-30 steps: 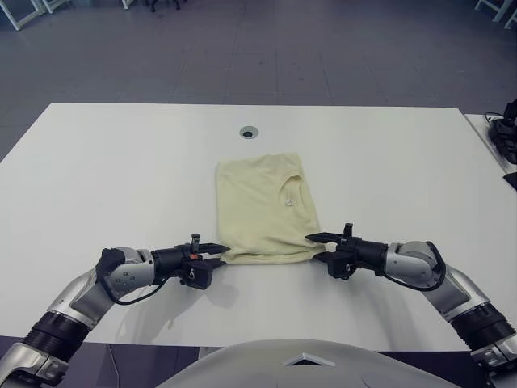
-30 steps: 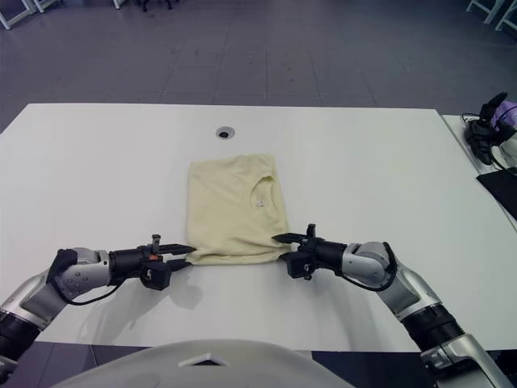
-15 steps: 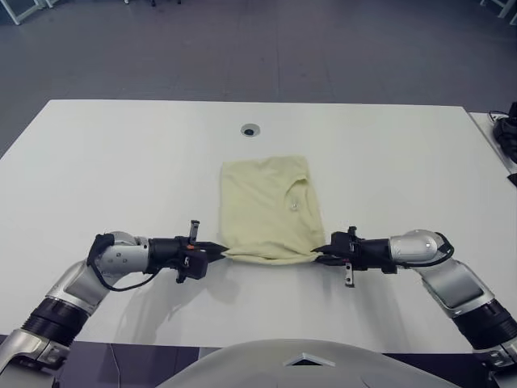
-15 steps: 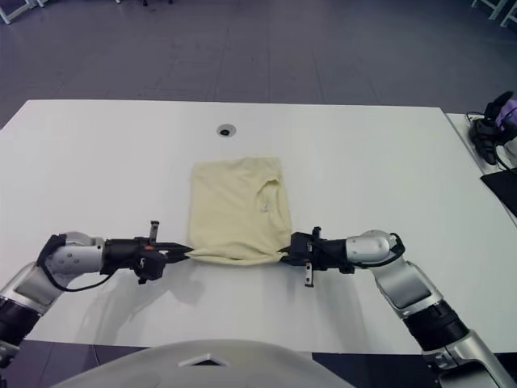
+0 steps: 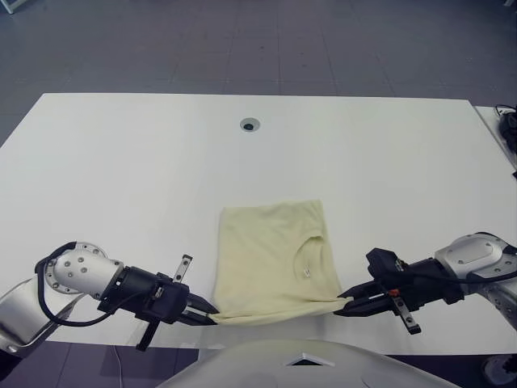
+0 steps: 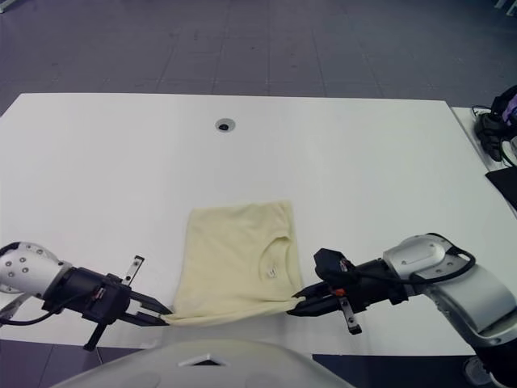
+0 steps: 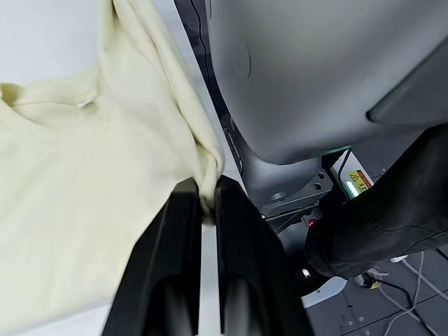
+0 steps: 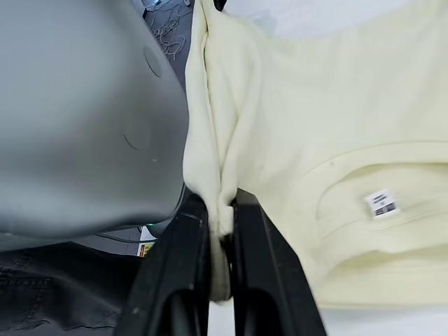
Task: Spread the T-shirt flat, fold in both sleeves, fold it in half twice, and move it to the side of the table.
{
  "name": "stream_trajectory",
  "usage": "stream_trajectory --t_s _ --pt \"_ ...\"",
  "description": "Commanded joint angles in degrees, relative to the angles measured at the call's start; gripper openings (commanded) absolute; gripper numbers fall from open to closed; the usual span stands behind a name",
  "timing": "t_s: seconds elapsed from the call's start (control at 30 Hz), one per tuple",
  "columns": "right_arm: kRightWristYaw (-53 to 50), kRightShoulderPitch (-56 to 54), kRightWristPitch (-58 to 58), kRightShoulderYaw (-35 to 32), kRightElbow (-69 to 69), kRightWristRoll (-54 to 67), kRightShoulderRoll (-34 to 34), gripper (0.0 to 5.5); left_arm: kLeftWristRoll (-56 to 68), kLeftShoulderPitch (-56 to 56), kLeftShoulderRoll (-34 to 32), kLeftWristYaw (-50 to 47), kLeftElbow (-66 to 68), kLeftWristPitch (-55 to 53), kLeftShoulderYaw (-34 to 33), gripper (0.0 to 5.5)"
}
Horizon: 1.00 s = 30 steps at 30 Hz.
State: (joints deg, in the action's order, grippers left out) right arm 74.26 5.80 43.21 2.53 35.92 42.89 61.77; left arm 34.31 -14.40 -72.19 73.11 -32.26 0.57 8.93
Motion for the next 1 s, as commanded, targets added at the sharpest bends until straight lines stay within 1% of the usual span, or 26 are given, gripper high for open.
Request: stream_trajectory --t_s 0.03,0.17,0.3,0.4,0.5,0.7,0.8,1.0 --pt "-3.3 -11.5 2.5 0.8 -6.1 1.0 -4.3 0.2 -0.2 8.4 2.0 2.2 6.1 -4.3 -1.7 0.1" --pt "-2.6 -20.4 -0.8 6.2 -16.4 -5.8 -7.2 0.2 -2.3 22.1 8.5 5.7 15.7 -9.1 2.4 0.1" --pt "-1.3 -26.7 -5.8 10.8 -27.0 -12.2 -11.8 0.2 -7.4 31.8 15.6 9.2 25.3 -10.1 7.1 0.1" --pt "-1.0 -28.8 -8.9 12.3 -32.2 -15.2 -14.4 0.2 -10.8 36.5 19.9 10.9 32.3 -9.2 9.2 0.1" --pt "-1.3 -31.2 -11.6 12.5 -37.9 -17.7 -17.5 0.2 -13.6 40.1 23.0 12.7 39.2 -7.9 9.8 0.1" --pt "-1.3 -34.5 -15.9 11.9 -46.6 -21.3 -21.7 0.2 -15.4 44.4 24.2 17.1 45.8 -8.0 8.8 0.1" --pt "-1.2 -35.3 -17.4 12.1 -49.8 -22.6 -23.7 0.2 -15.7 45.3 23.4 19.0 47.2 -8.9 9.4 0.1" --pt "-1.2 -35.9 -19.1 12.0 -53.2 -24.4 -26.4 0.2 -13.6 48.5 21.1 19.4 47.6 -12.7 11.2 0.1"
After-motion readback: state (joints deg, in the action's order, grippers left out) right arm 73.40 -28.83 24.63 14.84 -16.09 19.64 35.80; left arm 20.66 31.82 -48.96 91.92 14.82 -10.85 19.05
